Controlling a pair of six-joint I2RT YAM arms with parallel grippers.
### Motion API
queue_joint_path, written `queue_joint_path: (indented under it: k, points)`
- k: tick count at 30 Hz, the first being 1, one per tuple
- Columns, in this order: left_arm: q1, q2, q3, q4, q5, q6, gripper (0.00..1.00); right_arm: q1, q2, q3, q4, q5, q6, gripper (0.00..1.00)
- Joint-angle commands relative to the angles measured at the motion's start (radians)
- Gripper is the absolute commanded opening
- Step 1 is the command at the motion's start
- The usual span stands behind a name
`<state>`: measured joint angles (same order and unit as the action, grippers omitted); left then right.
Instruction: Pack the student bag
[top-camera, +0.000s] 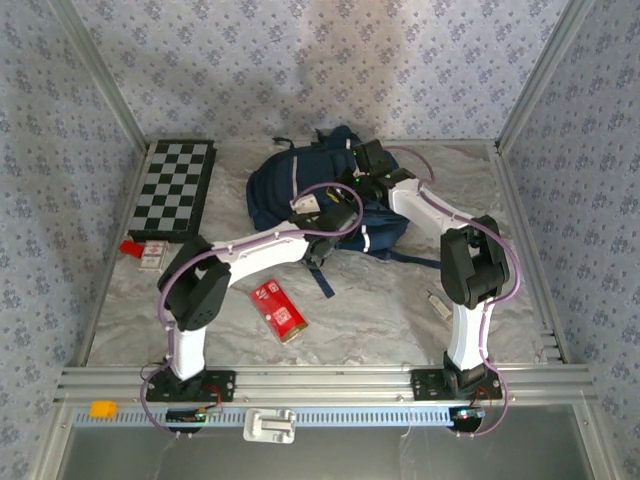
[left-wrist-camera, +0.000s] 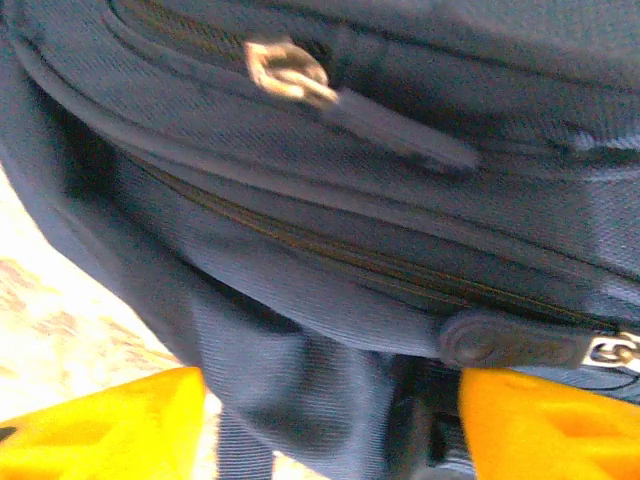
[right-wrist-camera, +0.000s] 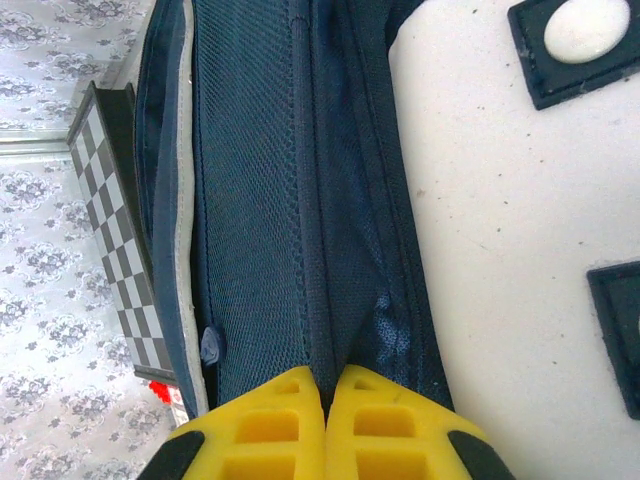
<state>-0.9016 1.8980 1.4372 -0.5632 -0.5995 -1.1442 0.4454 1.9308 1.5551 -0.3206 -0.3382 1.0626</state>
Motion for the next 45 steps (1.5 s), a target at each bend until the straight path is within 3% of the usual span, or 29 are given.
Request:
queue_joint_path:
  k: [1,4,15,18,24,31,38,41,45]
  points:
    - [0.019,-0.082,-0.028,0.032,0.058,0.117,0.61,-0.011,-0.037,0.028,0.071,-0.02,0.004,0.0]
    - [0.029,-0.088,-0.022,0.078,0.163,0.254,0.61,-0.012,-0.029,0.026,0.072,-0.019,0.007,0.0]
    - [0.088,-0.104,-0.055,0.221,0.342,0.64,0.7,-0.013,-0.012,0.049,0.061,-0.02,0.009,0.0]
    - [0.114,-0.1,-0.03,0.188,0.351,0.607,0.73,-0.014,-0.01,0.054,0.055,-0.018,0.008,0.0]
    - [0.119,-0.093,-0.028,0.255,0.477,0.463,0.69,-0.012,-0.003,0.063,0.057,-0.018,0.017,0.0]
    - [0.115,-0.052,0.02,0.251,0.464,0.61,0.67,-0.012,0.001,0.067,0.06,-0.026,0.023,0.0]
    - [0.101,-0.032,0.007,0.263,0.511,0.635,0.58,-0.013,0.008,0.067,0.07,-0.036,0.031,0.0]
    - [0.098,-0.015,0.028,0.253,0.513,0.633,0.5,-0.013,0.009,0.071,0.07,-0.036,0.031,0.0]
    - [0.082,-0.006,0.028,0.27,0.526,0.648,0.49,-0.014,0.01,0.073,0.062,-0.035,0.027,0.0]
